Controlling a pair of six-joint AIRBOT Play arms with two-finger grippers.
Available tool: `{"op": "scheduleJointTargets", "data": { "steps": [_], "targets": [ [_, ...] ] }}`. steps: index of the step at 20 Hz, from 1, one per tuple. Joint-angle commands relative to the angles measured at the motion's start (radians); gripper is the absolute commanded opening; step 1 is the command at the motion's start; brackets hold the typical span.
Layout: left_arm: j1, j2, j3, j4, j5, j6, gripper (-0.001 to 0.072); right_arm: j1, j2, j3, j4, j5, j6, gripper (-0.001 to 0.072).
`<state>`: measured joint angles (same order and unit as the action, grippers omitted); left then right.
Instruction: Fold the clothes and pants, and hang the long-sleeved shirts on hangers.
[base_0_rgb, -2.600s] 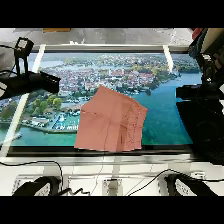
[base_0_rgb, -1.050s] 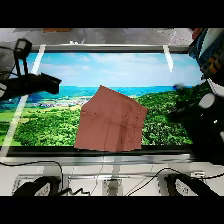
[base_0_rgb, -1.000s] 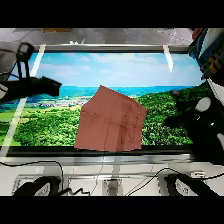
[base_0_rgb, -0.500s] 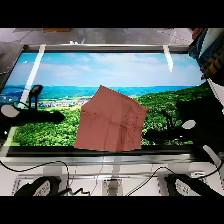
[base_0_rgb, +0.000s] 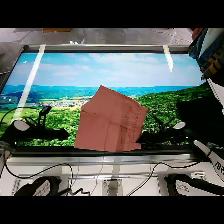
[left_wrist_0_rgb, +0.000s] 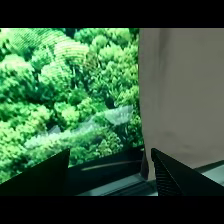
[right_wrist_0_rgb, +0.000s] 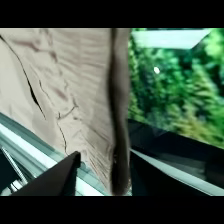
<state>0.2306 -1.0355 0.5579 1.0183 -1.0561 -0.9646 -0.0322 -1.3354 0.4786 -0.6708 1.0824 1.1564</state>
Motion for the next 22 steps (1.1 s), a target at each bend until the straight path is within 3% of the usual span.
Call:
{"op": "scheduleJointTargets", "data": {
  "steps": [1, 3, 4, 15, 16, 18, 20, 21, 22],
  "targets": [
    [0.002, -0.001, -0.045, -0.011, -0.003, 0.0, 0.0572, 0.079, -0.019, -0.002, -0.003, -0.054, -0.011, 0.0273],
    [0.002, -0.001, -0.061, -0.051, 0.006, 0.0, 0.0572, 0.091, -0.019, -0.001, 0.0, -0.082, -0.013, 0.0081],
    [0.002, -0.001, -0.071, -0.072, 0.021, 0.0, 0.0572, 0.091, -0.019, -0.001, 0.002, -0.082, -0.014, 0.0018],
    [-0.02, -0.178, -0.129, -0.198, 0.042, 0.005, 0.0569, 0.088, -0.019, -0.001, 0.002, -0.081, -0.014, 0.0019],
    [-0.037, -0.201, -0.129, -0.196, 0.042, 0.005, 0.0523, 0.088, -0.019, -0.001, 0.002, -0.081, -0.014, 0.0019],
    [-0.074, -0.236, -0.129, -0.193, 0.042, 0.005, 0.0277, 0.088, -0.019, -0.001, 0.002, -0.081, -0.014, 0.002],
    [-0.098, -0.249, -0.127, -0.193, 0.042, 0.019, 0.0081, 0.088, -0.017, 0.0, 0.01, -0.079, -0.014, 0.002],
    [-0.098, -0.245, -0.124, -0.196, 0.038, 0.031, 0.0007, 0.088, -0.017, 0.001, 0.025, -0.074, -0.023, 0.0019],
    [-0.097, -0.237, -0.115, -0.196, 0.024, 0.031, 0.0007, 0.088, -0.017, 0.012, 0.033, -0.054, -0.037, 0.0019]
  ]
}}
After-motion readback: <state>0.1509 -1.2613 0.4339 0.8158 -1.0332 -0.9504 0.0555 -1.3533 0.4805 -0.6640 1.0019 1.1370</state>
